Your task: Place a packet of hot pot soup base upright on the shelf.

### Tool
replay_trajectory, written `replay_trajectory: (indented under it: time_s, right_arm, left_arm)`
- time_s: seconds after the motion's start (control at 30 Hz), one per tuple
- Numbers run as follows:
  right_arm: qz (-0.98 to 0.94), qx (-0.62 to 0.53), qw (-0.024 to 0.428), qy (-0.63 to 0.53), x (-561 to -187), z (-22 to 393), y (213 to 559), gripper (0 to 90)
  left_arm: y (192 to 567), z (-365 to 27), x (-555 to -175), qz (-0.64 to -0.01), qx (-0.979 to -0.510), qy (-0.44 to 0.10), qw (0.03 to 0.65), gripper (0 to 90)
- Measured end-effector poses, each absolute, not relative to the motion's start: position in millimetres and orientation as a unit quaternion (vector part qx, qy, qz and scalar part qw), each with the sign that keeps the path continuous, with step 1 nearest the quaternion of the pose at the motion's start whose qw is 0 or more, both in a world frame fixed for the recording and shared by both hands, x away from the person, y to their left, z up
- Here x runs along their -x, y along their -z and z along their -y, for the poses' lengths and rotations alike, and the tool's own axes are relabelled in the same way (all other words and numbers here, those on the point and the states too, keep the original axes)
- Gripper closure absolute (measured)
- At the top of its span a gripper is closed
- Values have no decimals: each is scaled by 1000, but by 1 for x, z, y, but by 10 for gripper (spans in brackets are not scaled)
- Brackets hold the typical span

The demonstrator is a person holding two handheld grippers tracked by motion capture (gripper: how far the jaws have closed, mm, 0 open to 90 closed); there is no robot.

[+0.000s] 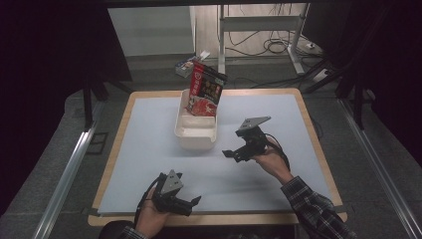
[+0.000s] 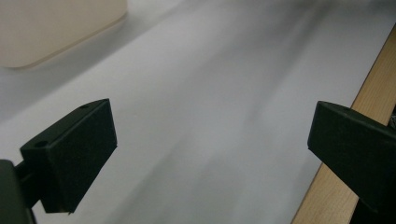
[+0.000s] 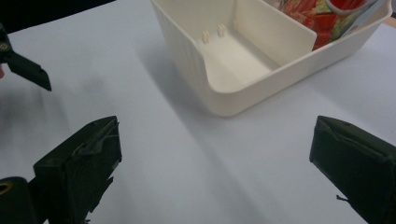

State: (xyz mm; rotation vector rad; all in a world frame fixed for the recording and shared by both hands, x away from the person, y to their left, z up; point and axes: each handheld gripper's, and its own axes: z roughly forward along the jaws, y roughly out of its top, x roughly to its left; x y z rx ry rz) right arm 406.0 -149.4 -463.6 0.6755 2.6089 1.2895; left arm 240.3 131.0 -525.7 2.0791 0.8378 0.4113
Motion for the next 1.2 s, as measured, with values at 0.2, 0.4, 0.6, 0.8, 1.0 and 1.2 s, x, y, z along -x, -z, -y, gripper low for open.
replay_trajectory:
  time_s: [0.2, 0.4, 0.6, 0.8, 1.0, 1.2]
  right_arm:
    - [-871, -228, 81, -427, -396, 161, 467, 21]
    - [-873, -234, 98, -416, -385, 171, 469, 20]
    - [-875, -232, 111, -409, -374, 181, 468, 20]
    - [-875, -229, 133, -406, -361, 192, 466, 24]
    - [-869, -235, 143, -411, -349, 204, 464, 26]
    - [-863, -246, 152, -415, -340, 218, 465, 26]
  left_arm:
    - [526, -131, -240, -336, -827, -163, 420, 8]
    - [526, -130, -241, -336, -828, -163, 419, 8]
    - [526, -130, -241, -336, -828, -163, 418, 8]
    - [527, -130, -241, -337, -828, -162, 419, 8]
    - [527, -129, -241, -334, -829, -163, 418, 8]
    - [527, -128, -241, -335, -829, -163, 418, 8]
